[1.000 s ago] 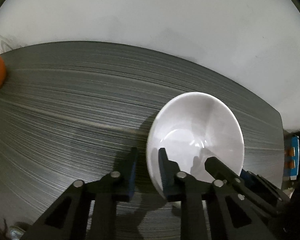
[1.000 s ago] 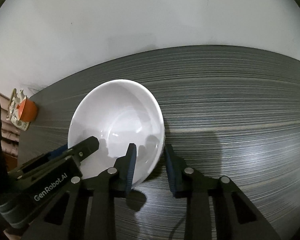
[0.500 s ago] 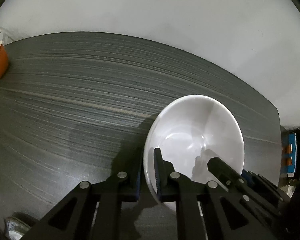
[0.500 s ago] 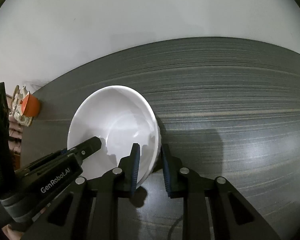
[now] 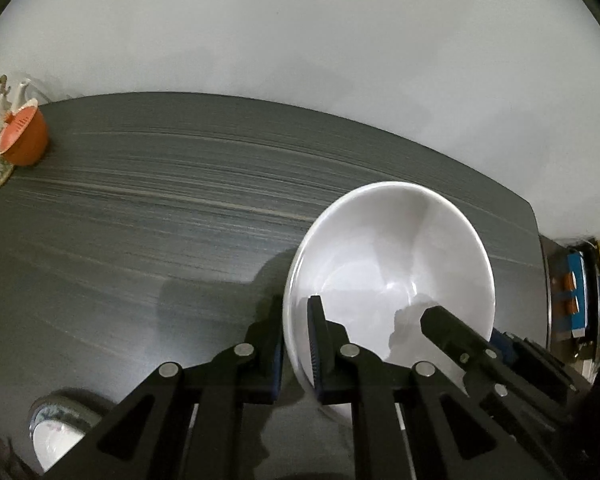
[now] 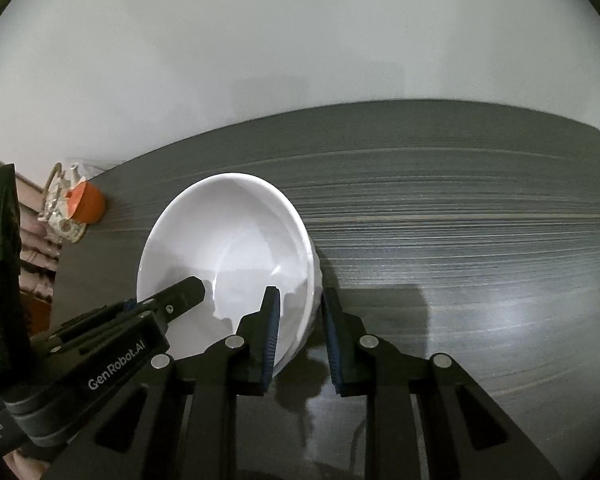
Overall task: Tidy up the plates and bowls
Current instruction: 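Lift the Rabbit bowl and carry it over the nested bowls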
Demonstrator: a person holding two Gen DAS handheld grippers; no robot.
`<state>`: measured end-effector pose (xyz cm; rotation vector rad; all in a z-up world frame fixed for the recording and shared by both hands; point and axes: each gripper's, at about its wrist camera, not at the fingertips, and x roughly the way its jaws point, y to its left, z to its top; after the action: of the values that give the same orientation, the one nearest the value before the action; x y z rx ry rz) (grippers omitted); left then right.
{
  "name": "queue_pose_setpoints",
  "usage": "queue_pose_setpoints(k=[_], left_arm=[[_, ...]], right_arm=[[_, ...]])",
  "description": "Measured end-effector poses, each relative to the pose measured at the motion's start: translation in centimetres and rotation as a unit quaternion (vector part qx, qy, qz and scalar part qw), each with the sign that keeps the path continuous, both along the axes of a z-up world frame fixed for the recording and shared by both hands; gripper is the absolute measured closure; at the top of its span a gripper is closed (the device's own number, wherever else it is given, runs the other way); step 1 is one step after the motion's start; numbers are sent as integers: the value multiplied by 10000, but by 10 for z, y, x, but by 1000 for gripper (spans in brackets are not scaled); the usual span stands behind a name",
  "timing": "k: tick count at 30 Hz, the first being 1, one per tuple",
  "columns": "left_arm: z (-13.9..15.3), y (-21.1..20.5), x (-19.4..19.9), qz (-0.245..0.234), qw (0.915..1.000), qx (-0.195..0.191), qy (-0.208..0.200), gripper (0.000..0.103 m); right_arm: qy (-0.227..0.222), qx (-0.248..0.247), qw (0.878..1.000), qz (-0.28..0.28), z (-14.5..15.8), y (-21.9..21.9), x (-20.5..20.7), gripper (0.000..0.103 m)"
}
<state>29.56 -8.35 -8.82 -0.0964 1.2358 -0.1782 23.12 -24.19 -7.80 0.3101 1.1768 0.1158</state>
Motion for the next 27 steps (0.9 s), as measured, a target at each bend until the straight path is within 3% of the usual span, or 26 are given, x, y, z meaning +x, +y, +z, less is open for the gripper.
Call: queue_pose_setpoints(k=[14,21,27], left_arm=[[41,12,-85,-164,9996,-1,-219,92],[45,29,-125,-123,9998,-20,-155,92],[36,49,-163,-147,9999,31,-70,92]], right_arm=[[-349,-191,9992,67,65,14,-81,82],[-401,-205,9989,91,80,28,-135,82],[-306,-163,9993,165,76,35,-183,82]])
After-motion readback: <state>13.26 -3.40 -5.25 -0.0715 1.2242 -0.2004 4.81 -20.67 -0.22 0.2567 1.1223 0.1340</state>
